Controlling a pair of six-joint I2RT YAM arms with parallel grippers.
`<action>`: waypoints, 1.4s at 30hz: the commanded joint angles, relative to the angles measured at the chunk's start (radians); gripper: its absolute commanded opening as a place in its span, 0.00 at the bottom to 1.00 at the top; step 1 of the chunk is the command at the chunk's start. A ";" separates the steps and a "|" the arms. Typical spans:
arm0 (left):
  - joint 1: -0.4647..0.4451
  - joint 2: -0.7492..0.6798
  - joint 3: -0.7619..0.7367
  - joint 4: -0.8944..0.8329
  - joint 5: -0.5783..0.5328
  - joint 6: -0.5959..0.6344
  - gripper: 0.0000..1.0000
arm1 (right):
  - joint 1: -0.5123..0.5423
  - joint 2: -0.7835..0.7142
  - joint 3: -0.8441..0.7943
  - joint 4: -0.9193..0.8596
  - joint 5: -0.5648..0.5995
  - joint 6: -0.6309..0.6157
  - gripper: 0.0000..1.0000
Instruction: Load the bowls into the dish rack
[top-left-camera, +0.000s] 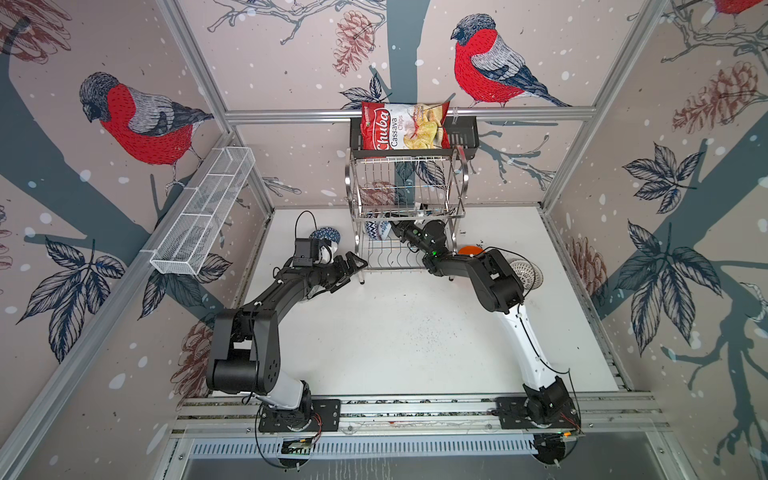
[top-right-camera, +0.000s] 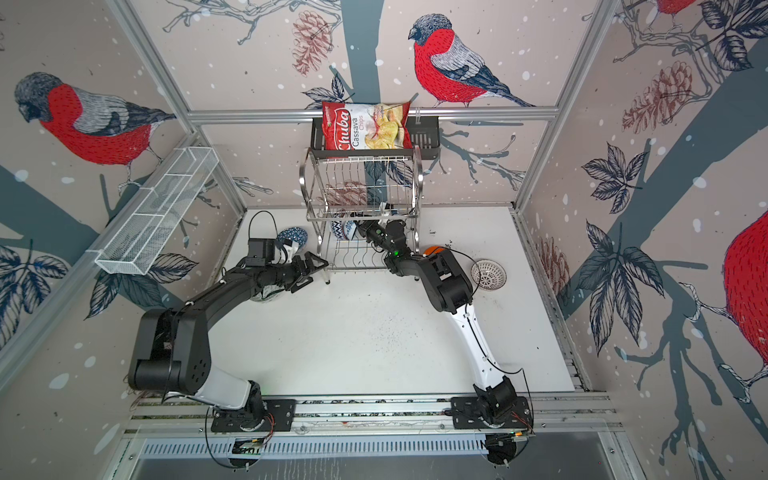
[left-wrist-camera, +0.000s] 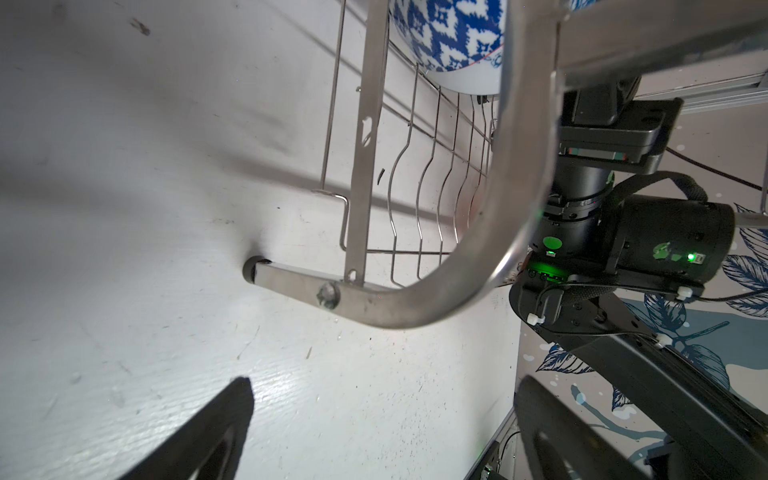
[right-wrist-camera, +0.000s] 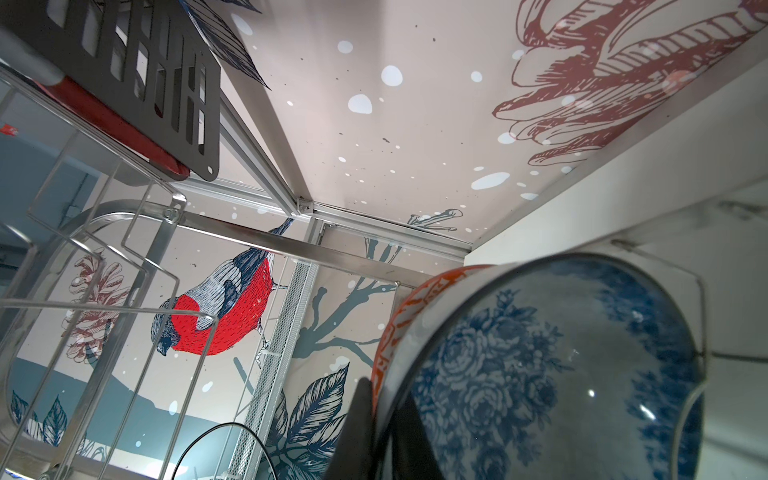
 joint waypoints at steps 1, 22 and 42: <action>0.003 0.005 0.003 -0.003 0.021 0.011 0.98 | -0.003 0.024 0.013 -0.038 0.023 -0.032 0.08; 0.003 0.014 0.000 0.014 0.028 -0.002 0.98 | -0.009 -0.003 0.026 -0.122 0.004 -0.082 0.21; 0.003 -0.002 -0.005 0.005 0.027 -0.002 0.98 | 0.000 -0.047 0.012 -0.115 -0.004 -0.114 0.19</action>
